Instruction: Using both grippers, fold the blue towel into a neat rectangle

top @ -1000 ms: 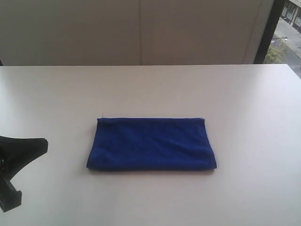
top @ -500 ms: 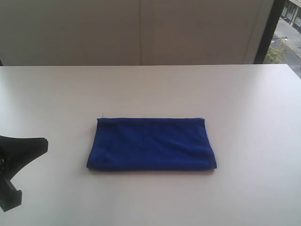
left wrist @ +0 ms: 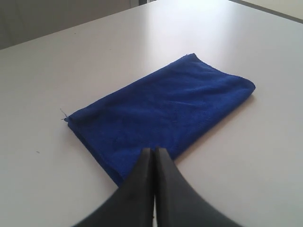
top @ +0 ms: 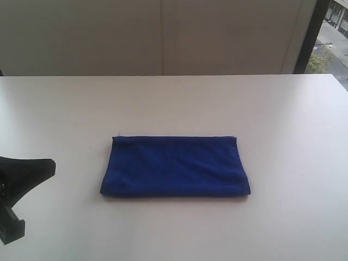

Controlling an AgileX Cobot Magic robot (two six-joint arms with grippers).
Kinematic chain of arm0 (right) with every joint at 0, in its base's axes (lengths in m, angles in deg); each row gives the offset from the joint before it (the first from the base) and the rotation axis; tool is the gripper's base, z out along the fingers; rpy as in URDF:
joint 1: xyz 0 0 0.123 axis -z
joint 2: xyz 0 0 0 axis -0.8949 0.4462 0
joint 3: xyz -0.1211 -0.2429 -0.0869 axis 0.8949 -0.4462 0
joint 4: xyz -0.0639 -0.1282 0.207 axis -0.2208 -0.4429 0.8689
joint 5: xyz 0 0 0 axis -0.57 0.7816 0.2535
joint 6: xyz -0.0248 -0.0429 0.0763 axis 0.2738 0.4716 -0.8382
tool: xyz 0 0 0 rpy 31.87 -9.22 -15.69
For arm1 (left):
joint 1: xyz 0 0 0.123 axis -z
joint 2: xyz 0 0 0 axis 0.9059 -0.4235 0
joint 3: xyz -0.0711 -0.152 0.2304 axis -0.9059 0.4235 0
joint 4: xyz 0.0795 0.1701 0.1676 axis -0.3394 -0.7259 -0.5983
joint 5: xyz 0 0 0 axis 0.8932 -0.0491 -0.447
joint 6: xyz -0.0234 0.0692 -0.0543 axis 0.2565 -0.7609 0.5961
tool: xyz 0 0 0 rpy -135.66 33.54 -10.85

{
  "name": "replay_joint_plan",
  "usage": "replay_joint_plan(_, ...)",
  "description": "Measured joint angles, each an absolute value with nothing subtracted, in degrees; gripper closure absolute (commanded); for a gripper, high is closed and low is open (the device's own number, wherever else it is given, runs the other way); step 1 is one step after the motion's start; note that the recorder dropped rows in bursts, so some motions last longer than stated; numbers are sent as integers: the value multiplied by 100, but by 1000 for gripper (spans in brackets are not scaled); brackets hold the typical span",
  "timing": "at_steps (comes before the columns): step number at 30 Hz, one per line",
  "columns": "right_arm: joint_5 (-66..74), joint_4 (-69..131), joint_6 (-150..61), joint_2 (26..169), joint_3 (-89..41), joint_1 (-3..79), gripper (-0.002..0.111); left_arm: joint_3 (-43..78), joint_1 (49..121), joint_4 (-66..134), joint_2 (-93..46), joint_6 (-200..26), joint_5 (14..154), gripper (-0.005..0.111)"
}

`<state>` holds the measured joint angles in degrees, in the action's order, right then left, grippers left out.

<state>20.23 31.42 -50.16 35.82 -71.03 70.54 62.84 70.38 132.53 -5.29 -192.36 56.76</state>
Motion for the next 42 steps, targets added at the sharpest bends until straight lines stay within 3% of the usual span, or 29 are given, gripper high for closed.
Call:
replay_joint_plan(7,2091,3142,-5016,2651,-7588,7145,108,6284,7038,13253,-529,-19236,5676,107)
replay_joint_plan(14,1819,3142,-5019,2591,-8820,7145,108,6284,7038,13263,-494,-19236,5664,107)
replay_joint_plan(42,2229,3081,-4738,2591,-8885,6934,108,6284,7038,13263,-494,-19236,5664,107)
